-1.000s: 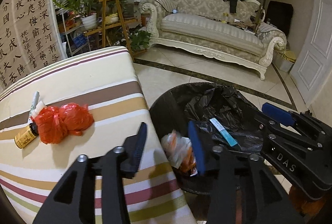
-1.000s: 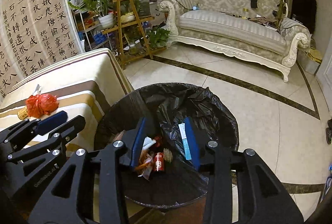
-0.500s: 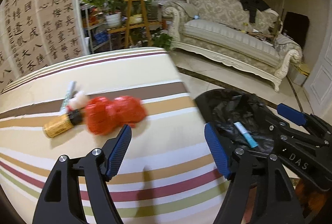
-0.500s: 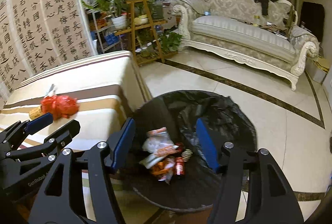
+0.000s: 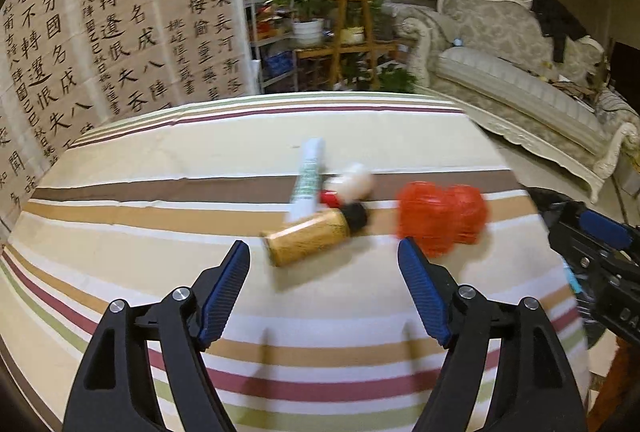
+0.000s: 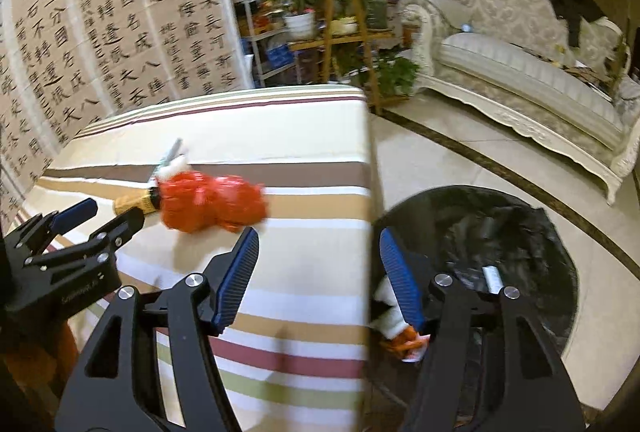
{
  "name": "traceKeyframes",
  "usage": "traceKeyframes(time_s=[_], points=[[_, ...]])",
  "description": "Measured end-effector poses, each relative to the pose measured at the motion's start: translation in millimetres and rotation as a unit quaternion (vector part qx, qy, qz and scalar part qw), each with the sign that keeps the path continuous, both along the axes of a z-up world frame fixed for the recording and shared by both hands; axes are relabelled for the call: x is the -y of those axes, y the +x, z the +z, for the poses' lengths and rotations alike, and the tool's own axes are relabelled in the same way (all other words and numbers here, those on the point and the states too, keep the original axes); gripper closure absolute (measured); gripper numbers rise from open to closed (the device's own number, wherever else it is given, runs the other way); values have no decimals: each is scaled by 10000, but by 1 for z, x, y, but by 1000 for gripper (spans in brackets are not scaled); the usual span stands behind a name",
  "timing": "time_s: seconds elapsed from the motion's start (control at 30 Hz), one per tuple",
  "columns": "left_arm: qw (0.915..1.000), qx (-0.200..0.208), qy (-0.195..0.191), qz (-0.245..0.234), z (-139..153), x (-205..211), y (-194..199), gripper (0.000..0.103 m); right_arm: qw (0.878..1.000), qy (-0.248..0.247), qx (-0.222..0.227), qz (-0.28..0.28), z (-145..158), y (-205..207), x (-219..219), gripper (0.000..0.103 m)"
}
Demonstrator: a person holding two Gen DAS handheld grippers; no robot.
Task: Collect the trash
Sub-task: 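Move both tools back over the table toward the yellow bottle, then grasp the yellow-and-black bottle with the left tool while the right tool grasps the red plastic bag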
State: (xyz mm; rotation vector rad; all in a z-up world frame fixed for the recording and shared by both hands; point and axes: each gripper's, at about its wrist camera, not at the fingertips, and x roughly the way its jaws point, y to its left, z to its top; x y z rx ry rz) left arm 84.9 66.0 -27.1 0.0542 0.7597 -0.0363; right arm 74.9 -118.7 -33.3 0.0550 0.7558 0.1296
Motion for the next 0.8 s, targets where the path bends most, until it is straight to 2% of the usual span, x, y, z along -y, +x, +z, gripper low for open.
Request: traceKeyframes(time_s=[0.3, 0.47, 0.5, 0.63, 0.8], points=[[9993, -178, 135, -311, -9, -13, 25, 25, 9996, -11, -125, 252, -4, 12, -28, 41], [9970, -463, -165, -603, -15, -17, 28, 25, 9994, -33, -188, 294, -8, 15, -33, 41], [9966, -486, -202, -635, -15, -18, 28, 27, 9993, -32, -199, 299, -8, 15, -32, 41], [9935, -720, -409, -776, -20, -16, 24, 49, 9992, -21, -247, 304, -12, 16, -33, 41], [9907, -801, -603, -918, -18, -11, 13, 55, 9992, 3, -272, 306, -14, 13, -32, 41]])
